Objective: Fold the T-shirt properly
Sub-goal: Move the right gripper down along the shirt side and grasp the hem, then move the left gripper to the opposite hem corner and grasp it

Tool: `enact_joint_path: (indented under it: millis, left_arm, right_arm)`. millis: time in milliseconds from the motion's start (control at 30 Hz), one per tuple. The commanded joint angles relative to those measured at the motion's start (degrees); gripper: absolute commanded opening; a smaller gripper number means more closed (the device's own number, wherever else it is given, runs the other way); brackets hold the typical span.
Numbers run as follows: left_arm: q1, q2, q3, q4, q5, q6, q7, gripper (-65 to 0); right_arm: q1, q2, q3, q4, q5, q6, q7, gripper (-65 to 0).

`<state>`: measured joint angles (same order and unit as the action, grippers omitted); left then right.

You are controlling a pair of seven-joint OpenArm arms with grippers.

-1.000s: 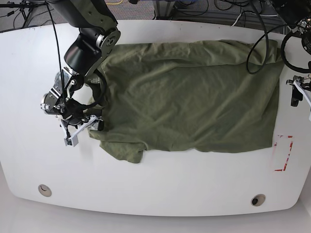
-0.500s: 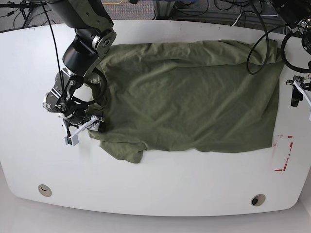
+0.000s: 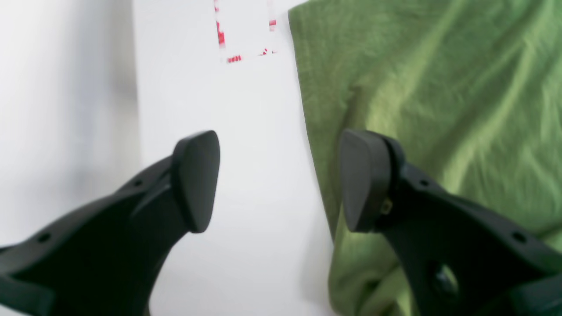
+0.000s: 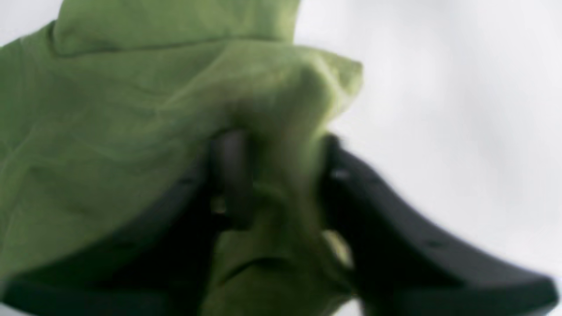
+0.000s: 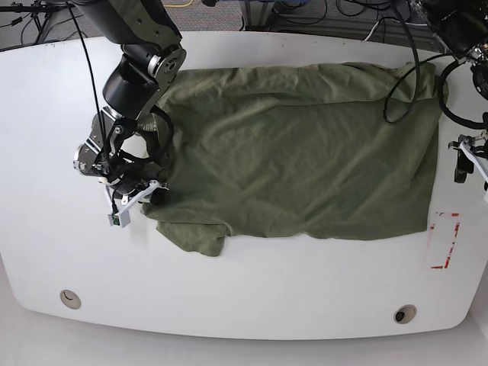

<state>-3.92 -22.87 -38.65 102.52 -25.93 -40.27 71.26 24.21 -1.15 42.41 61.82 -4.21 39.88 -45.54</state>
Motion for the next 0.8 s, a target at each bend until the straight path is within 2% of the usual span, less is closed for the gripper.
enact_joint_path:
  millis: [0,33,133,333,567,767]
  left_arm:
    - [-3.9,-1.2,-0.2,-3.3,2.5,0.3,-1.1,-25.1]
    - [-5.4,-1.2,-0.2,-5.3,3.5,0.3,-1.2,-25.1]
    - [-8.5,-1.2,-0.2,-10.3,5.8,0.3,-2.6,-25.0]
    - [-14.6,-1.1,2.8,-22.7,10.3,0.3,-9.5,-24.3]
    - [-20.6,-1.2,7.0,-40.1,15.6,5.6,-20.5,-14.0]
    - [-23.2,-1.3,7.3,-52.2,16.0,8.5,-28.5,-12.2]
  right_arm:
    - [1.3,0.0,-0.2,0.5,0.0,0.1,-0.7,-55.6]
    - [1.3,0.0,-0.3,0.5,0.0,0.1,-0.7,-59.1]
    - [1.4,0.0,-0.3,0.5,-0.1,0.1,-0.7,-64.2]
    - [1.2,0.8,-4.2,0.6,-0.1,0.1,-0.7,-64.4]
    - [1.0,1.0,-6.4,0.9,0.0,0.1,-0.7,-64.4]
    - [1.0,1.0,-6.3,0.9,0.2,0.1,-0.7,-64.4]
